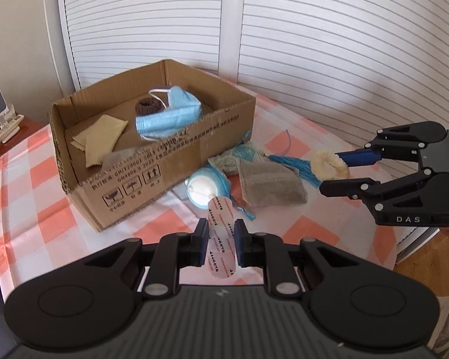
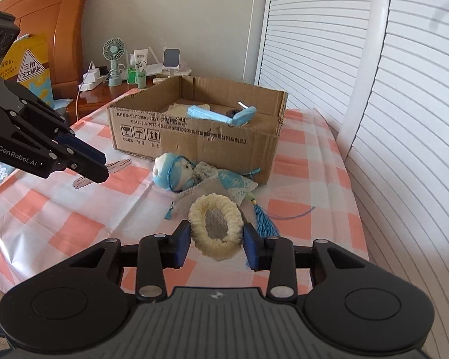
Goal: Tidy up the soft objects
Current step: 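Carry the sticker strip and hair tie into the box and open both tools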
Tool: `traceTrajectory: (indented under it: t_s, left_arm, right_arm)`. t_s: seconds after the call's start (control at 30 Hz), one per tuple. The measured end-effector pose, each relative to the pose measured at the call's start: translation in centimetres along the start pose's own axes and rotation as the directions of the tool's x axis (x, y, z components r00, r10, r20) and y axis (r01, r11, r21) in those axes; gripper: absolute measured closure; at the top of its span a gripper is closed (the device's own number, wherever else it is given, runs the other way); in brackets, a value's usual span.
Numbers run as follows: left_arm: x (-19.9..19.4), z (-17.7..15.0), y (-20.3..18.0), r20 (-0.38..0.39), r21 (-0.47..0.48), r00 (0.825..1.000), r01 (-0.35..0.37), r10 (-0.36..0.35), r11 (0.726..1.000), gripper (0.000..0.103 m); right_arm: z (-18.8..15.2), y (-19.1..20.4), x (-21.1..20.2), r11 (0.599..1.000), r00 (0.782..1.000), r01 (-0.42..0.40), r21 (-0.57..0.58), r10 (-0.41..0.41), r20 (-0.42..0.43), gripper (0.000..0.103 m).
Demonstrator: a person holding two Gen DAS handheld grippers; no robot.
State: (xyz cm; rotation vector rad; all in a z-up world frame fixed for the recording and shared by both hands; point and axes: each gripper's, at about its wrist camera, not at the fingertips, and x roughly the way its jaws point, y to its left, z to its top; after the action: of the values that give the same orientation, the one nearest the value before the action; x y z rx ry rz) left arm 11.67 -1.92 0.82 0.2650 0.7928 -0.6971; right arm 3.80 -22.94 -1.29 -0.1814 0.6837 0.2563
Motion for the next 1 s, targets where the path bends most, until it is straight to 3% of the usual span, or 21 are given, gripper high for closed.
traceTrajectory:
  t_s: [0.23,0.5,0.53,0.6,0.63,0.67,1.0]
  left_arm:
    - [0.1,4.8,2.3,0.056,0.002,0.996,-0.067,0.067,0.998,0.087]
    - [3.1,10.2,6.2,0.073,-0.023,0.983,-0.166,0.167,0.986,0.086]
    - [3.5,10.6,6.6,0.080,-0.034,0.979,-0.183,0.186,0.982,0.083]
    - [4.5,11.1,7.4,0.084,-0.056,0.970,-0.225,0.229,0.973,0.060]
    - [4.9,11.2,7.8,0.078,-0.072,0.968,-0.234,0.239,0.970,0.033]
    - [5.2,11.2,8.1,0.071,-0.090,0.967,-0.238,0.245,0.967,0.012]
    - [2.3,6.9,5.9,0.040,-0.160,0.956,-0.282,0.292,0.946,0.007]
  right_arm:
    - [3.0,-0.3,-0.2,0.999,0.998,-0.011,-0.034,0.013,0.067,0.061]
    - [5.3,-1.0,0.2,0.999,0.993,-0.003,-0.053,0.009,0.116,0.061]
    - [5.5,-1.1,0.3,0.999,0.993,-0.002,-0.052,0.008,0.119,0.061]
    - [5.8,-1.3,0.6,0.999,0.992,0.000,-0.048,0.006,0.123,0.061]
    - [5.9,-1.3,0.6,0.999,0.992,0.000,-0.047,0.006,0.124,0.061]
    - [5.9,-1.3,0.7,0.999,0.992,0.001,-0.045,0.005,0.125,0.061]
    - [6.7,-1.2,1.8,0.999,0.994,-0.003,-0.040,0.007,0.108,0.061]
